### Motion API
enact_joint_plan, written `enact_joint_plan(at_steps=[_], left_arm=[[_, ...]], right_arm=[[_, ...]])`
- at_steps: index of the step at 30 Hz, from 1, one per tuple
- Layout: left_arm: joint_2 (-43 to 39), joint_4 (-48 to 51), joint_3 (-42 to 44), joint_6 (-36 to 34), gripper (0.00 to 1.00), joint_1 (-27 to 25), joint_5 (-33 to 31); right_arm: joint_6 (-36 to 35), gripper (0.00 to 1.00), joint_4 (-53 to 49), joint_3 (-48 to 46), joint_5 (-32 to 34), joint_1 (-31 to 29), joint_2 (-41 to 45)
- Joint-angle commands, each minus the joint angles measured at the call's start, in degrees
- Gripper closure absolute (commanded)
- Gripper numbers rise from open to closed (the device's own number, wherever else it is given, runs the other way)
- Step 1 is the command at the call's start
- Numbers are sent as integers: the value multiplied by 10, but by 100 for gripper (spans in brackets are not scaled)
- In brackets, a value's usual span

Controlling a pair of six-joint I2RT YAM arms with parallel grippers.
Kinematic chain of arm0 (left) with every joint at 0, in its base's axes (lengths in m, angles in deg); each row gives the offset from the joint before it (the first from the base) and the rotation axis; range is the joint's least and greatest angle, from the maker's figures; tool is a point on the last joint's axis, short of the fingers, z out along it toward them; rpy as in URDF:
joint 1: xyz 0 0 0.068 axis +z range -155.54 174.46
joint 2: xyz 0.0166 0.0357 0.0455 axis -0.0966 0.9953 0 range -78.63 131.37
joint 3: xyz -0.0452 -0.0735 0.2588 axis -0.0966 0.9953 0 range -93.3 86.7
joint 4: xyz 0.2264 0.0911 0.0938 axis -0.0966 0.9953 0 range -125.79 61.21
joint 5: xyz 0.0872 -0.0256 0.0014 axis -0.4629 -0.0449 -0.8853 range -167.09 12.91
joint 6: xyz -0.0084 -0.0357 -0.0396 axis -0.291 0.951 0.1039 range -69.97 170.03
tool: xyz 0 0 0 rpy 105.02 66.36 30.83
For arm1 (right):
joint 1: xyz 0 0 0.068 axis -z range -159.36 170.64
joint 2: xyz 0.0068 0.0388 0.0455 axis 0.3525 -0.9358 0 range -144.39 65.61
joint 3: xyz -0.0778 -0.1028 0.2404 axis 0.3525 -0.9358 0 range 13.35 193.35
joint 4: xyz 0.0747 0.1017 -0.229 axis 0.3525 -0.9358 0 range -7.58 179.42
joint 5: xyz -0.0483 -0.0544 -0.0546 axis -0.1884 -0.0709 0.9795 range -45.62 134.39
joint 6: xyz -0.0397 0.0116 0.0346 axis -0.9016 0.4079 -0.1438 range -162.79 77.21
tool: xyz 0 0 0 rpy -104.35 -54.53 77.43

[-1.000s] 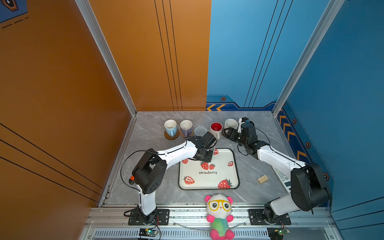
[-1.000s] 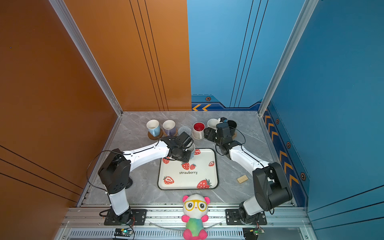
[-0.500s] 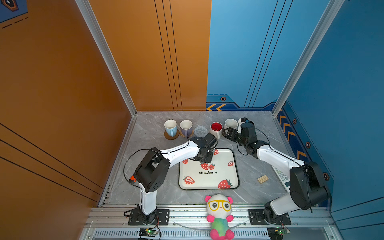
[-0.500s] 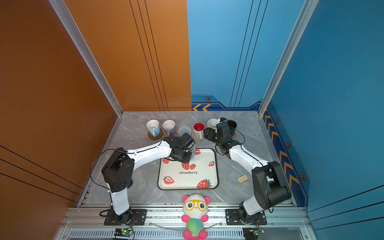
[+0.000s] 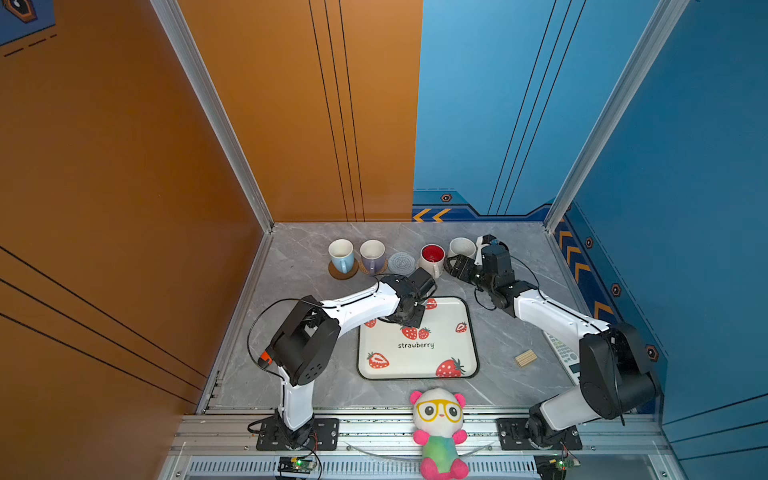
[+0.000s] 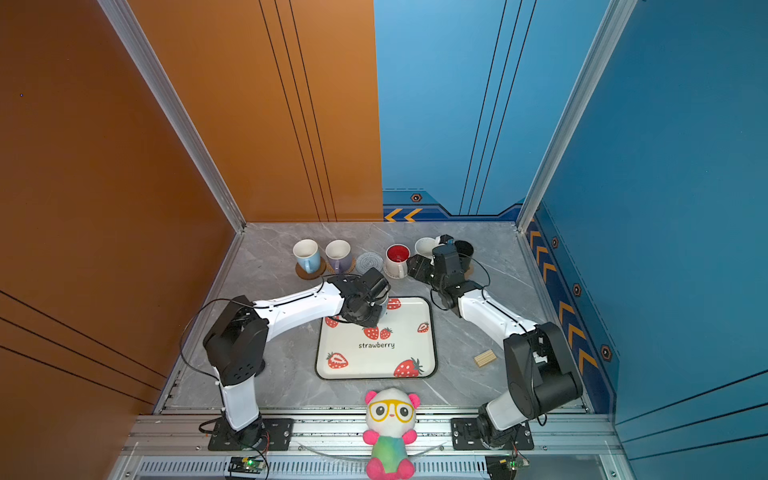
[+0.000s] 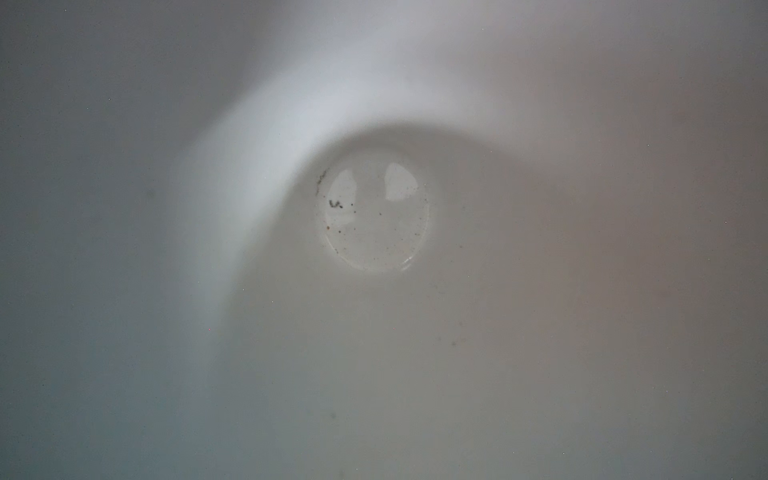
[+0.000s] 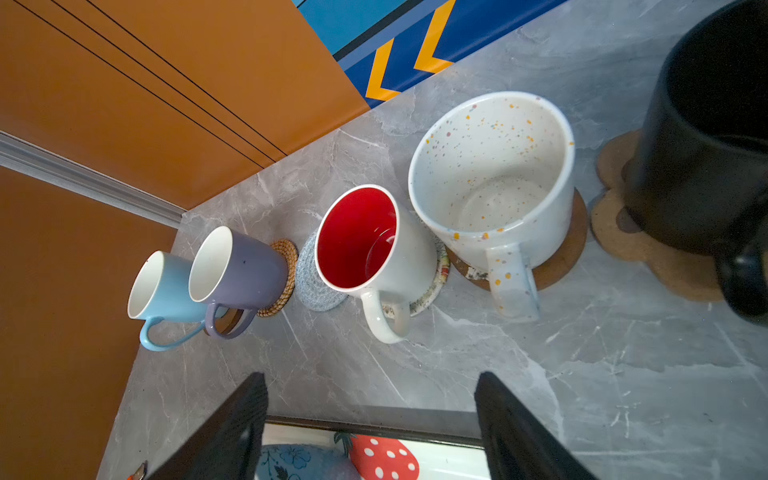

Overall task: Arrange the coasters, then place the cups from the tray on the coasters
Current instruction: 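Grasp the blue-handled mug rim with left gripper and lift it, then carry the blue-handled mug with left gripper to the blue woven coaster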

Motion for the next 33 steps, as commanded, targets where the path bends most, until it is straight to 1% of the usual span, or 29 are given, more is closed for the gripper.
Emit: enact_joint_plan(at_steps=[1, 17, 26, 29, 33], left_arm=[[-36, 15, 3, -10, 100, -5, -36], [-71, 13, -5, -8, 100, 3, -45], [-65, 12, -39, -12, 100, 42, -47], [-56, 13, -56, -20, 100, 58, -57], [-43, 10, -87, -31, 100, 82, -57]], right_arm=[[4, 23, 0, 17, -9, 3, -7], [4, 24, -1, 18, -13, 4, -9], [3, 24, -3, 19, -22, 8, -12], [3, 24, -3, 19, -23, 9, -10], [4, 24, -3, 19, -25, 9, -10]])
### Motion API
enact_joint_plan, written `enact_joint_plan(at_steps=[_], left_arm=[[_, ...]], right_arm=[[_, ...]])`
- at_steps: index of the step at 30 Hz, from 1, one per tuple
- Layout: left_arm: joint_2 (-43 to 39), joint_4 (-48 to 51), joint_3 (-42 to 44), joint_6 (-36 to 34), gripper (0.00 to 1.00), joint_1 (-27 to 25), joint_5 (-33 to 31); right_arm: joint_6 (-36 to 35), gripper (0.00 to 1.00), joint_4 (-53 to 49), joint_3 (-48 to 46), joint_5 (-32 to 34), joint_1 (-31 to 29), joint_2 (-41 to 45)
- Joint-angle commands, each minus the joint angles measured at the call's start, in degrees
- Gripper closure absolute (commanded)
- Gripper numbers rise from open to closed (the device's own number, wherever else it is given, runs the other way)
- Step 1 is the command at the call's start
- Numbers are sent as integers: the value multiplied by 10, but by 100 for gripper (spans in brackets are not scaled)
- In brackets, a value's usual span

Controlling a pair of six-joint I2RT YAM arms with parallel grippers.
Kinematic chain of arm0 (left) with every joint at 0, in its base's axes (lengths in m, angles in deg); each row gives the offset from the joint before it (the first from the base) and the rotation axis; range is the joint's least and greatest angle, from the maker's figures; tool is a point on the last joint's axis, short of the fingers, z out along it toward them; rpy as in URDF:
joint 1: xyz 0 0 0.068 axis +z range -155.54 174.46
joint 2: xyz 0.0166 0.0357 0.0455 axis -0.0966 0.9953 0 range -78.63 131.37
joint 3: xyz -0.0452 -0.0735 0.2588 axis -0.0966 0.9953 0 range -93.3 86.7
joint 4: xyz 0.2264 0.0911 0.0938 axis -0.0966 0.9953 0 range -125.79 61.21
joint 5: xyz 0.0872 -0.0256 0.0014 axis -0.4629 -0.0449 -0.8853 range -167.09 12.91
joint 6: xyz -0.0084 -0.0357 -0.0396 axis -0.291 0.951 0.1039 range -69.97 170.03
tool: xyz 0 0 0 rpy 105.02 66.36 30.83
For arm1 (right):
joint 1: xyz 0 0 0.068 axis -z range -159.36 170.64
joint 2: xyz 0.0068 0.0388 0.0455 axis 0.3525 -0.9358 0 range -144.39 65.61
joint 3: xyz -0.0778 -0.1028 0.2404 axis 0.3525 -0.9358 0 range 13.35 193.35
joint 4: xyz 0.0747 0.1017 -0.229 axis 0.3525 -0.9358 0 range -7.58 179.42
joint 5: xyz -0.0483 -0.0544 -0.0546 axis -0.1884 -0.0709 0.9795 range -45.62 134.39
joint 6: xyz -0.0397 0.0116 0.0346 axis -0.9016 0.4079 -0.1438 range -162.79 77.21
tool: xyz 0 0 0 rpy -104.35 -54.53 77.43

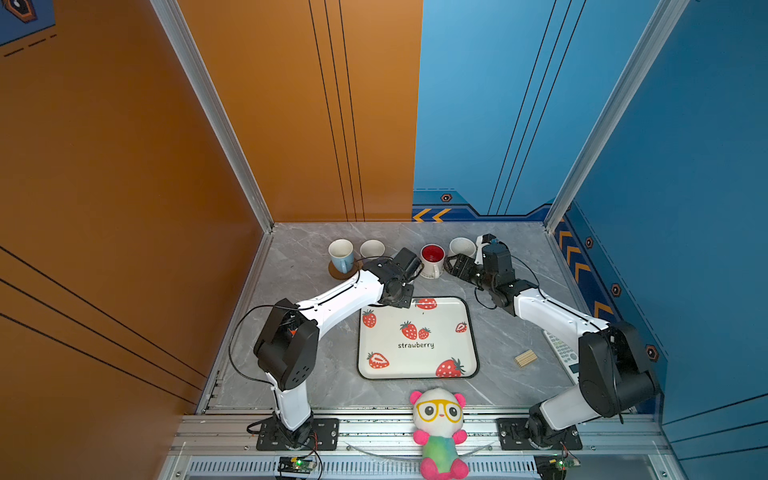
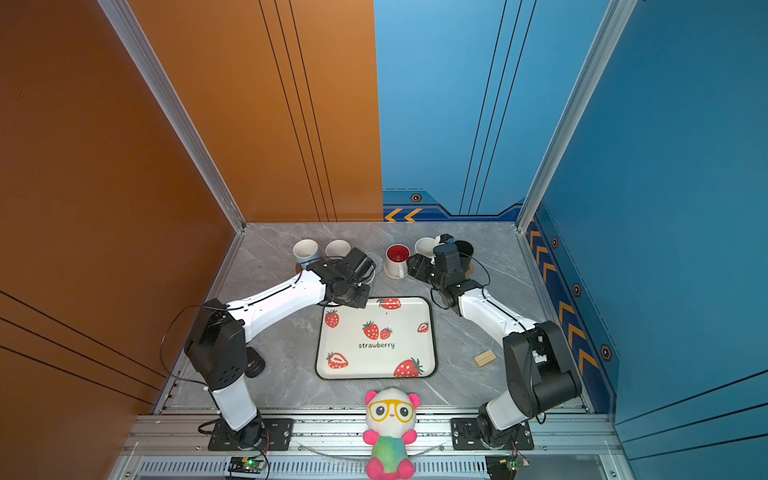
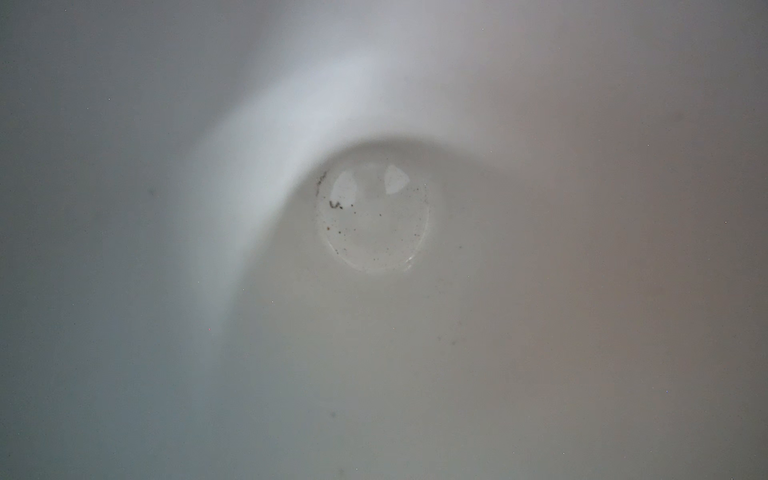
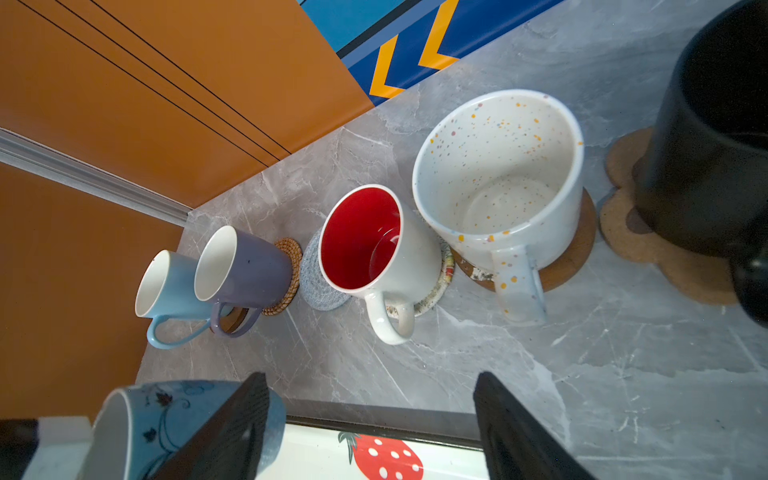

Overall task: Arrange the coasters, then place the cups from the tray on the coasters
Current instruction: 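Carry the blue-handled mug with left gripper to the blue woven coaster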

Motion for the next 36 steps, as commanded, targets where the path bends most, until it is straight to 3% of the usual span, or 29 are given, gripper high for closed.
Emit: enact_joint_plan(at_steps=[1, 21, 36], left_arm=[[9, -10, -48, -19, 100, 18, -22], [139, -9, -233, -58, 100, 75, 15], [222, 6, -301, -69, 100, 85, 11]], right_arm=[[2, 24, -3, 14, -10, 3, -5], [-1, 24, -9, 12, -20, 16, -3], [-2, 24, -6, 12, -31, 31, -18]])
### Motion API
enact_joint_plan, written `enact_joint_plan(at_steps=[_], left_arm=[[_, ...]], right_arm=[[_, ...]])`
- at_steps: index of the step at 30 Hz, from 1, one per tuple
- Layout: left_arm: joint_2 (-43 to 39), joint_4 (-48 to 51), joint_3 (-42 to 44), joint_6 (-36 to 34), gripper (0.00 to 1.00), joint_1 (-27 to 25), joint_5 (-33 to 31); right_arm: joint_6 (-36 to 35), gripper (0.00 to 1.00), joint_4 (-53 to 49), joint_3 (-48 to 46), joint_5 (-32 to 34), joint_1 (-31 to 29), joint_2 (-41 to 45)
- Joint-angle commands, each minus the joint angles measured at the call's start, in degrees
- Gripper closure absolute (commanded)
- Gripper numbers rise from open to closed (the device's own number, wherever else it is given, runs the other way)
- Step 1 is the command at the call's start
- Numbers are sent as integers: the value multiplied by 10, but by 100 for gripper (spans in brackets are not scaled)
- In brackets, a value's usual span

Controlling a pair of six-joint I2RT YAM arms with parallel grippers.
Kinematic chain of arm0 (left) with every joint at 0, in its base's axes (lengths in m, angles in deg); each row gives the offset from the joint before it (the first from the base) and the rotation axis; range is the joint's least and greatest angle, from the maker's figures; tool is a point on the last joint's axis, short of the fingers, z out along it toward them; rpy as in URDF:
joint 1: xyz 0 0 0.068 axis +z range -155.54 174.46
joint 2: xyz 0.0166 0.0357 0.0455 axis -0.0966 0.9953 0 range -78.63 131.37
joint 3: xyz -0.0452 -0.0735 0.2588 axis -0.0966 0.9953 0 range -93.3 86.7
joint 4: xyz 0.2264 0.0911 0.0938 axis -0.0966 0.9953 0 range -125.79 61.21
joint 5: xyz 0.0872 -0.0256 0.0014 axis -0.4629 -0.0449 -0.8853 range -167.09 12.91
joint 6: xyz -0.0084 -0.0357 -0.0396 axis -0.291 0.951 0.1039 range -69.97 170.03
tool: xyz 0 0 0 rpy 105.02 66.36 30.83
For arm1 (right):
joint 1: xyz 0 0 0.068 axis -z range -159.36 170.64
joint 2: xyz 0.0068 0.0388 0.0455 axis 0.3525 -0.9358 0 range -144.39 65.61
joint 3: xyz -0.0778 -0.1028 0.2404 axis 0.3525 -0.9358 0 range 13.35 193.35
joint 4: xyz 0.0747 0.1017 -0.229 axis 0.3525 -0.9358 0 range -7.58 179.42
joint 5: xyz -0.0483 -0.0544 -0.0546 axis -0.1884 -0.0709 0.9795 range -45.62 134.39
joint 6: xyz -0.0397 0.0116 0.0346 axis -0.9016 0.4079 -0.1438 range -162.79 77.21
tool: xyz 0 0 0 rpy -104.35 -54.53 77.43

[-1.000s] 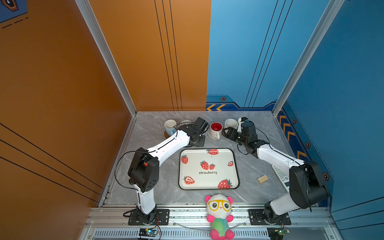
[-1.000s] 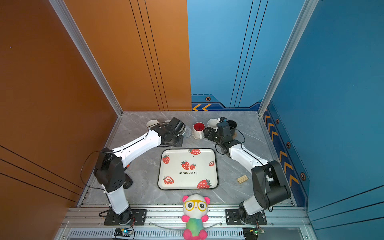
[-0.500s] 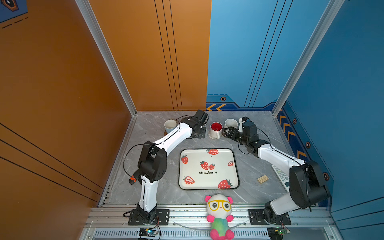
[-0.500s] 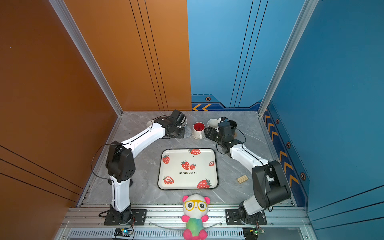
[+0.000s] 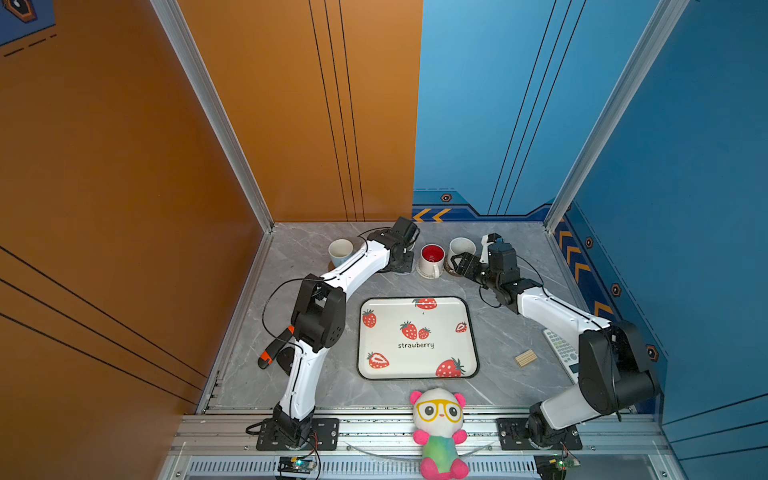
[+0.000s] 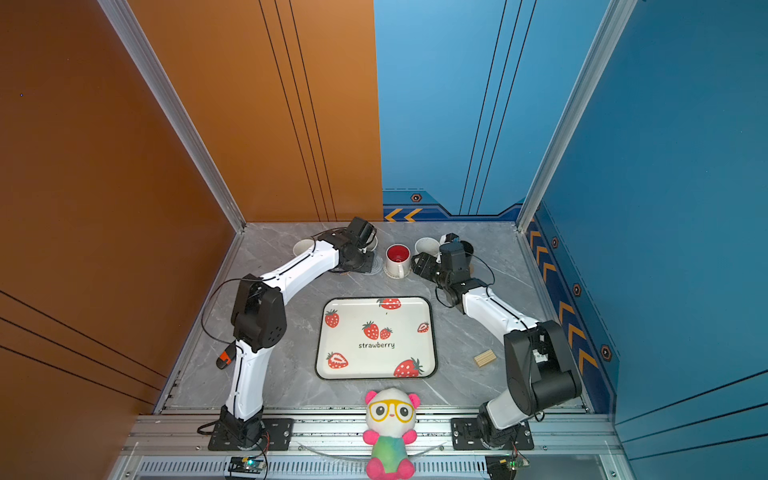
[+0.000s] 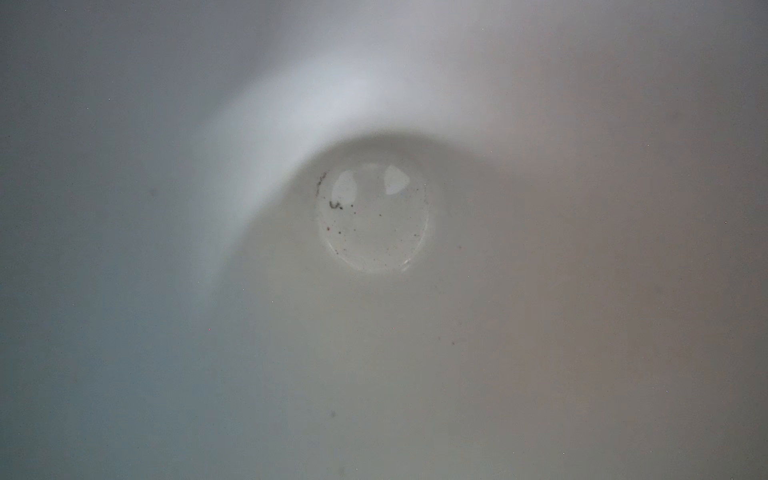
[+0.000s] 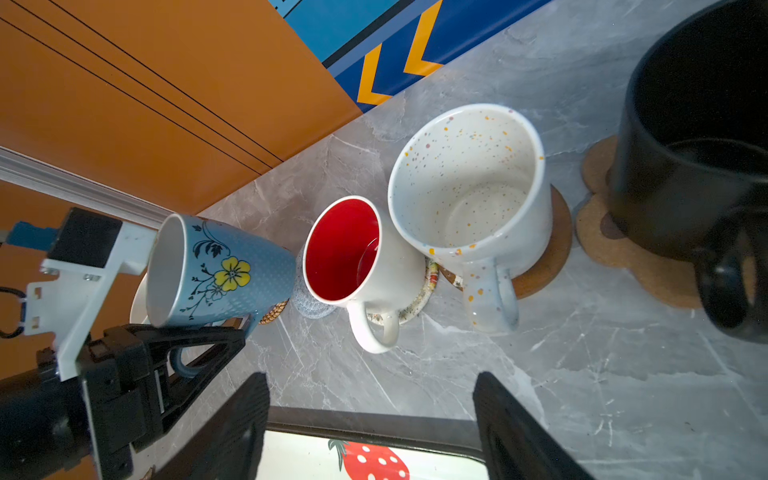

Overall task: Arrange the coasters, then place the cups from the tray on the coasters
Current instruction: 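Carry the blue-handled mug with left gripper to the blue woven coaster, then lower the blue-handled mug onto the blue woven coaster with left gripper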

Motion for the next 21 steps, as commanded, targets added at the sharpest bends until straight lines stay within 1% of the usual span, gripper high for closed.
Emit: enact_joint_plan(at_steps=[1, 14, 21], left_arm=[[5, -6, -32, -11, 100, 7, -4], [55, 0, -72, -10, 100, 17, 6], [65, 4, -81, -8, 100, 21, 11]], right_arm=[[-2, 24, -5, 12, -13, 3, -12], [1, 24, -4, 15, -17, 7, -25], [3, 24, -1, 16, -18, 9, -32]])
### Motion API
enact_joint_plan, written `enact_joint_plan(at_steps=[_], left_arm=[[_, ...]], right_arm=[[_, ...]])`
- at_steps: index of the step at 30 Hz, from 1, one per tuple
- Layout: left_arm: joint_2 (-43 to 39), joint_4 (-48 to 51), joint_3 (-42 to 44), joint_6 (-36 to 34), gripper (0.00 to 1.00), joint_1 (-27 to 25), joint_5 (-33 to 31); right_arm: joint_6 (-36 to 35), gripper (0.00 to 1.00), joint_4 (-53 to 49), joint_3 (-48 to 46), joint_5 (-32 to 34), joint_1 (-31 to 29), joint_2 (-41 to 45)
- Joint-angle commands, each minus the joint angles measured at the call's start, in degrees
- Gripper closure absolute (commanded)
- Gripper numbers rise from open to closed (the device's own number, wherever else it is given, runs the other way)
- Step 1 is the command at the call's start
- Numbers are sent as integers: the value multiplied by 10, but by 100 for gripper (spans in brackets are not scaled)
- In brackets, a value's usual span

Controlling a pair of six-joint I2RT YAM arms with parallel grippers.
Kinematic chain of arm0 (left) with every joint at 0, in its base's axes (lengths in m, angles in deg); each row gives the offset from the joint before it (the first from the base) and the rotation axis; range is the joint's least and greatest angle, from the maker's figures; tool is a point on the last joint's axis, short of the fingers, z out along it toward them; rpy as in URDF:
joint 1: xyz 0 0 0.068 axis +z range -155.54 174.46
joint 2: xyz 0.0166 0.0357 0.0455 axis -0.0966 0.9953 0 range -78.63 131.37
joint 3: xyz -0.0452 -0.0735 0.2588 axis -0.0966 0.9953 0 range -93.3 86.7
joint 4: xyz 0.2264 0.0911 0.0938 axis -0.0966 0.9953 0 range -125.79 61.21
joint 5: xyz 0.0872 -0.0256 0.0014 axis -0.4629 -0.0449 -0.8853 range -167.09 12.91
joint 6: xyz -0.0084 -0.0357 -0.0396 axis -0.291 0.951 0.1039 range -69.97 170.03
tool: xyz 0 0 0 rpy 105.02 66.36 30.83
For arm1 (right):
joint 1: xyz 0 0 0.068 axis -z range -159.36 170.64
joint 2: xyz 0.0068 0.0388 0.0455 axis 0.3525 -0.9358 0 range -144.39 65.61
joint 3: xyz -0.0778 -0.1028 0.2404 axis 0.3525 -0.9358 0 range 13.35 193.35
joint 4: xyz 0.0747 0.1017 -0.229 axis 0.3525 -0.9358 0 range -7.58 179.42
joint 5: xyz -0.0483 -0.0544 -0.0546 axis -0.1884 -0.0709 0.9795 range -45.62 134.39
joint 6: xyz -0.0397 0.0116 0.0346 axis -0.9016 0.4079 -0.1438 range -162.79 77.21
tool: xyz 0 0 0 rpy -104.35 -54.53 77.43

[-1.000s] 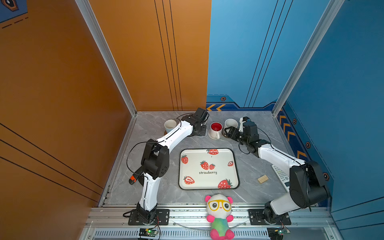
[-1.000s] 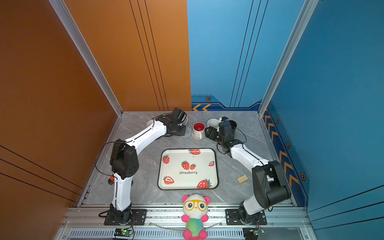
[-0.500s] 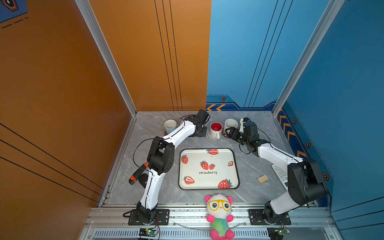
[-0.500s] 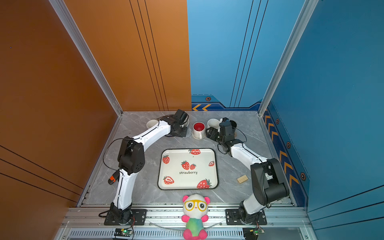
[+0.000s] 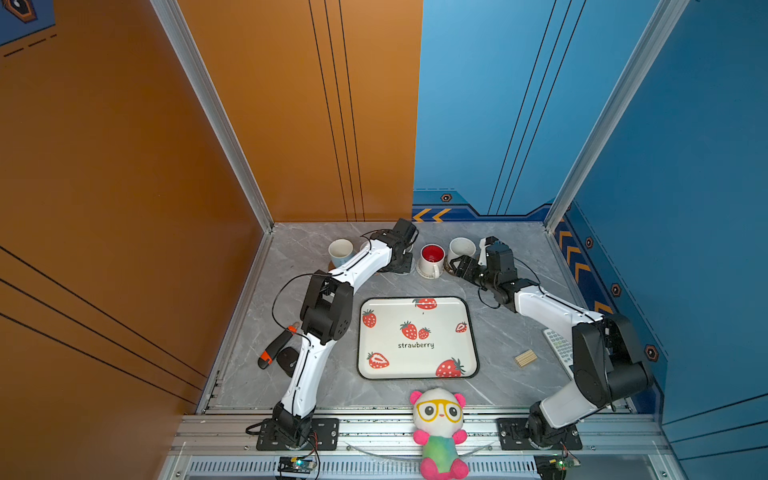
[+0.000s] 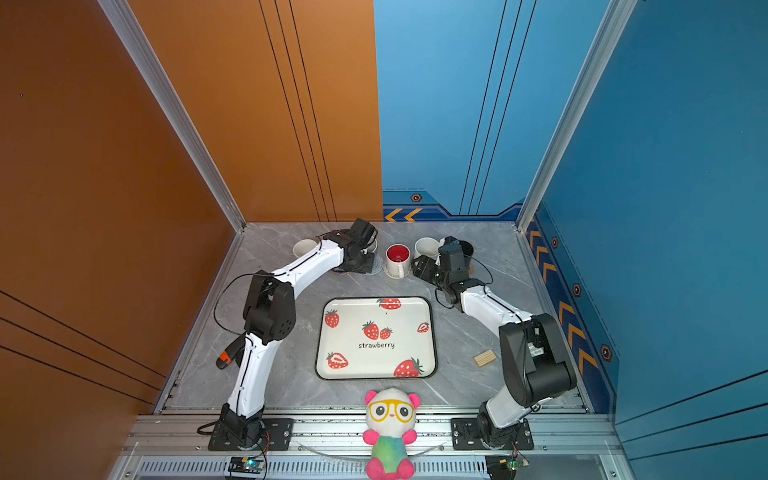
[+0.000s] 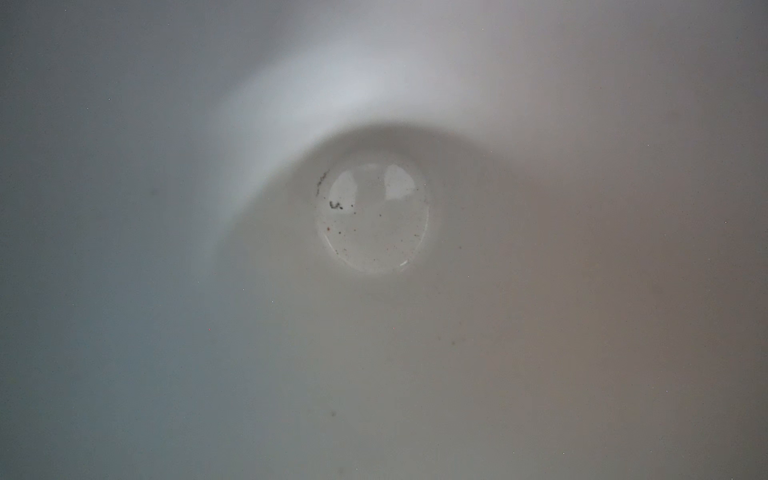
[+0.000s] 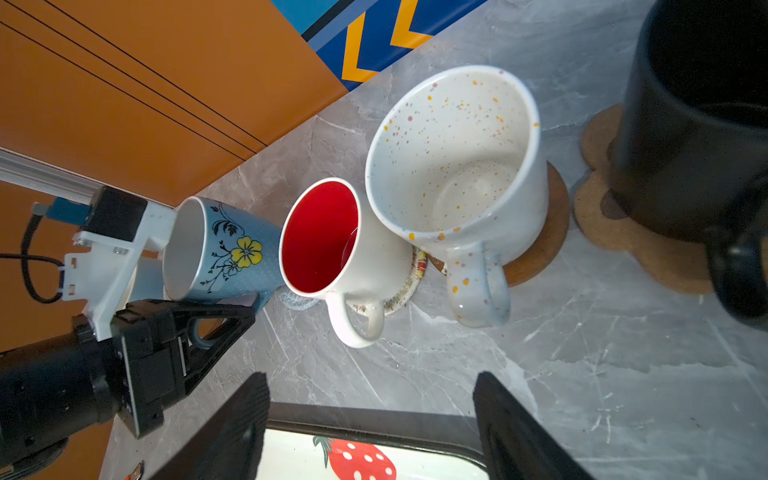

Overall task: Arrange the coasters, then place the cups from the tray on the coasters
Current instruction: 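Lower the blue-handled mug onto the blue woven coaster with left gripper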

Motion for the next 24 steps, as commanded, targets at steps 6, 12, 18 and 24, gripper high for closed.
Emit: enact_joint_plan(at_steps=[6, 12, 18, 24], left_arm=[[7, -8, -31, -5, 100, 8, 12], [13, -7, -31, -3, 100, 8, 14], [19, -7, -33, -3, 100, 10, 17], [21, -6, -33, -2, 100, 10, 20]], right_arm=[[4, 24, 0, 21, -13, 5, -19], [5, 24, -1, 22, -14, 5, -23], [5, 24, -1, 23, -14, 6, -25], [5, 24, 0, 26, -15, 6, -27]])
